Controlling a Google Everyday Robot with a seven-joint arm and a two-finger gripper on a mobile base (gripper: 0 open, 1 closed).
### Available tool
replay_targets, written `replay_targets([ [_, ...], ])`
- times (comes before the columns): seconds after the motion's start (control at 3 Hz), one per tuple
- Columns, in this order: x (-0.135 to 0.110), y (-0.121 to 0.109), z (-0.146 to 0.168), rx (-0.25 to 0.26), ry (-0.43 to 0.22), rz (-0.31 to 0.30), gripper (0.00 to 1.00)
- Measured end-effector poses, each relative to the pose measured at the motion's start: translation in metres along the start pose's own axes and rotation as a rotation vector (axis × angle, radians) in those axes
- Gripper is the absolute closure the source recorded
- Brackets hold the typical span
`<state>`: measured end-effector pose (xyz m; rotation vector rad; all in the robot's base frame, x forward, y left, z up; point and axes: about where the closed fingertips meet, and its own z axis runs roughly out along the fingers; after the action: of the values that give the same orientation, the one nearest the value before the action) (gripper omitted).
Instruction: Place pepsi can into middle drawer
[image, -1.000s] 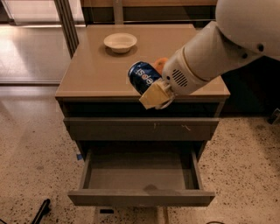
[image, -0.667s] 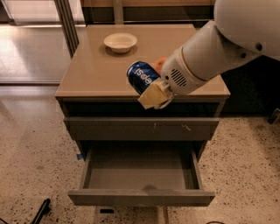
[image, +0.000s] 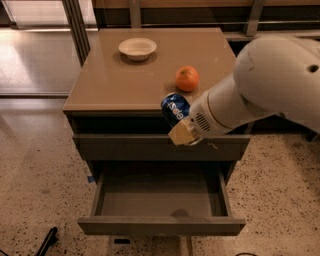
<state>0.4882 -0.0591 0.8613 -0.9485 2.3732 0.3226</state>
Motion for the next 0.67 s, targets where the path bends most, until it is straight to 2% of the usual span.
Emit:
replay_targets([
  [0.33,0.062,-0.012,0.042,0.046,0.068,0.142,1.0],
  [0.67,0.114,-0.017,0.082,0.016,0.132,0.235,1.0],
])
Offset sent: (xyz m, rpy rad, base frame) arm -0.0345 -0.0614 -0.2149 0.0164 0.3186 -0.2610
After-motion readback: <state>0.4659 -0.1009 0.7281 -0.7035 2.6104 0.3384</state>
